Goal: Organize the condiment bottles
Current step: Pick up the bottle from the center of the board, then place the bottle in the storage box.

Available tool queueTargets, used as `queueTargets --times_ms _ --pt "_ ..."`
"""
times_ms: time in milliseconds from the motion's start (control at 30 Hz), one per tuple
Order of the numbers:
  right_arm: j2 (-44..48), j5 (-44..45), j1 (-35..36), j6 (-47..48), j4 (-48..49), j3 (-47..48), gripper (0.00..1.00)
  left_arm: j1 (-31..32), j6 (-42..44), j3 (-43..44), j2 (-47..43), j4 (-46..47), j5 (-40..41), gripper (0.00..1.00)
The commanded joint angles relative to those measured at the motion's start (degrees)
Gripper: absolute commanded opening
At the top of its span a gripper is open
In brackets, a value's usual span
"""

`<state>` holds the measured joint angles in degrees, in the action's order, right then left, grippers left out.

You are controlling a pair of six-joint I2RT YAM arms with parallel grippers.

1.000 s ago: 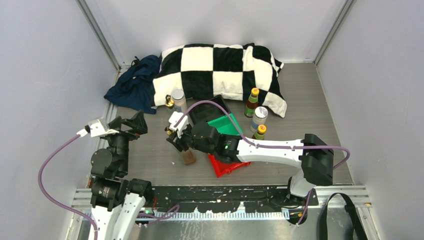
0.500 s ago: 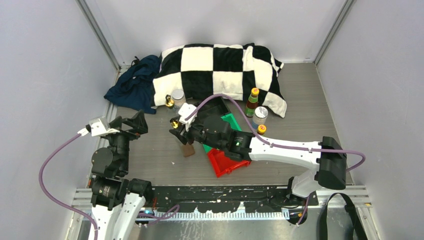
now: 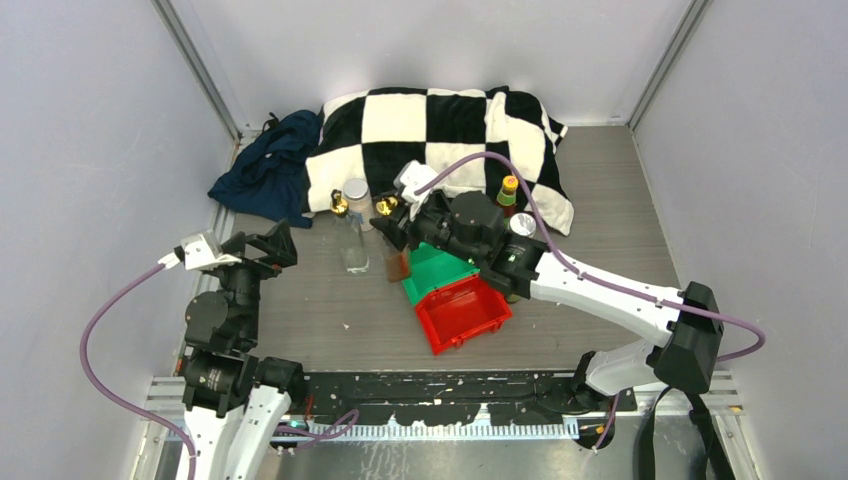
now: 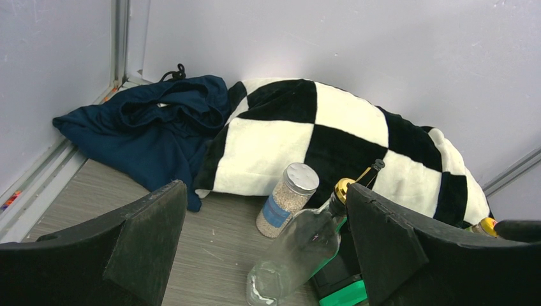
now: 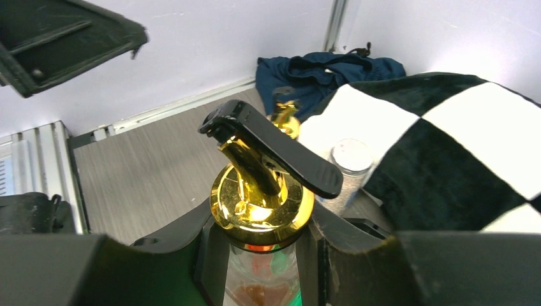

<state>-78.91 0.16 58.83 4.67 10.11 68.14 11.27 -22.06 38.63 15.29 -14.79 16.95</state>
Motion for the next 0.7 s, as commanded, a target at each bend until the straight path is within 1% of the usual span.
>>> queueTargets --times_ms 0,333,667 --pt "3.4 -6.4 -3.5 0.6 2.8 5.4 0.01 0.2 0.5 -0.1 0.7 3.0 -0.5 0.95" --pt "-0.3 -16.4 -11.2 -0.1 -0.8 11.4 0.01 0.2 0.4 -0.3 0.7 3.0 -1.7 0.95" --pt "-4.8 -25.7 -19.8 -3.3 -0.2 15.3 0.01 0.2 -0.4 -0.9 0.0 3.2 -2.5 0.95"
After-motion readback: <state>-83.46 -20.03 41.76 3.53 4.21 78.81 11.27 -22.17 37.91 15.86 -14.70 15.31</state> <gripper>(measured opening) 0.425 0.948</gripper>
